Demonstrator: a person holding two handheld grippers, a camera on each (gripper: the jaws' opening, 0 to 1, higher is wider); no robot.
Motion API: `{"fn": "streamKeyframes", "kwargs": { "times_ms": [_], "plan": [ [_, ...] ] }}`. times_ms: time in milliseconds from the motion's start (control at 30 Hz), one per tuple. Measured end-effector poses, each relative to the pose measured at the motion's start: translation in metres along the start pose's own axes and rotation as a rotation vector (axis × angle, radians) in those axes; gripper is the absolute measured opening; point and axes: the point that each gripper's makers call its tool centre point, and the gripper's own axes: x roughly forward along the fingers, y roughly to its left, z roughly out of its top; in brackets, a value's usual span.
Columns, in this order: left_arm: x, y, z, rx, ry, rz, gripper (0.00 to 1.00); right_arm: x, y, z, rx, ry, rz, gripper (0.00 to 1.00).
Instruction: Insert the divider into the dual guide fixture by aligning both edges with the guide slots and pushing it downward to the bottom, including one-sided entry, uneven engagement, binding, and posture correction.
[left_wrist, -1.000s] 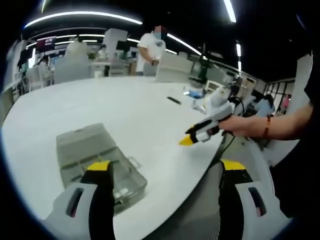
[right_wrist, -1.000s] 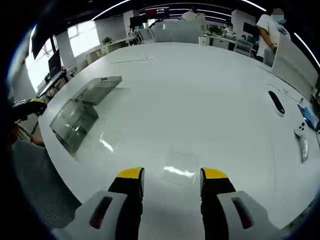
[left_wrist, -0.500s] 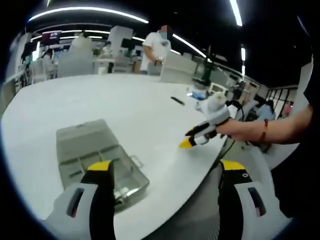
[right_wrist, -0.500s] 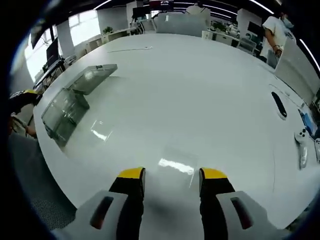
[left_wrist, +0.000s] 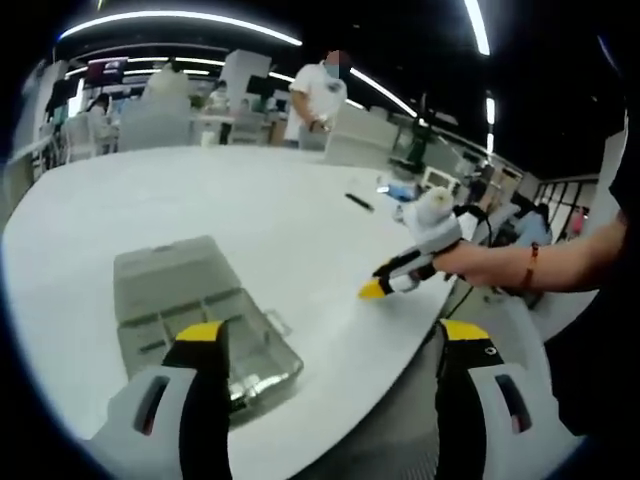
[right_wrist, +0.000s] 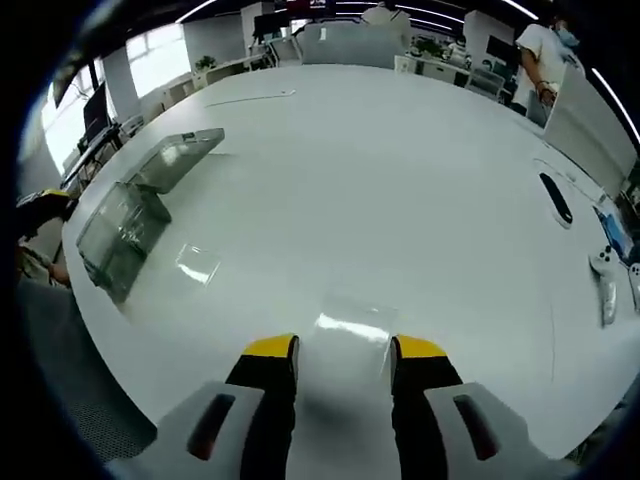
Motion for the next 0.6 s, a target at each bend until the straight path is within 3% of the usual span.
{"fn": "streamKeyframes", "kwargs": {
  "times_ms": [267,600],
  "plan": [
    [0.001,-0.002,0.003,0.007,-0.002,-0.016,0.83,-0.003,0.002,-0.004,0.002,0.02,-0.004,0.28],
    [0.004,-0.005,0.005,0.019,0.001,-0.031,0.83,-0.011,0.006,-0.007,0.037,-0.009,0.014,0.27]
  ]
}}
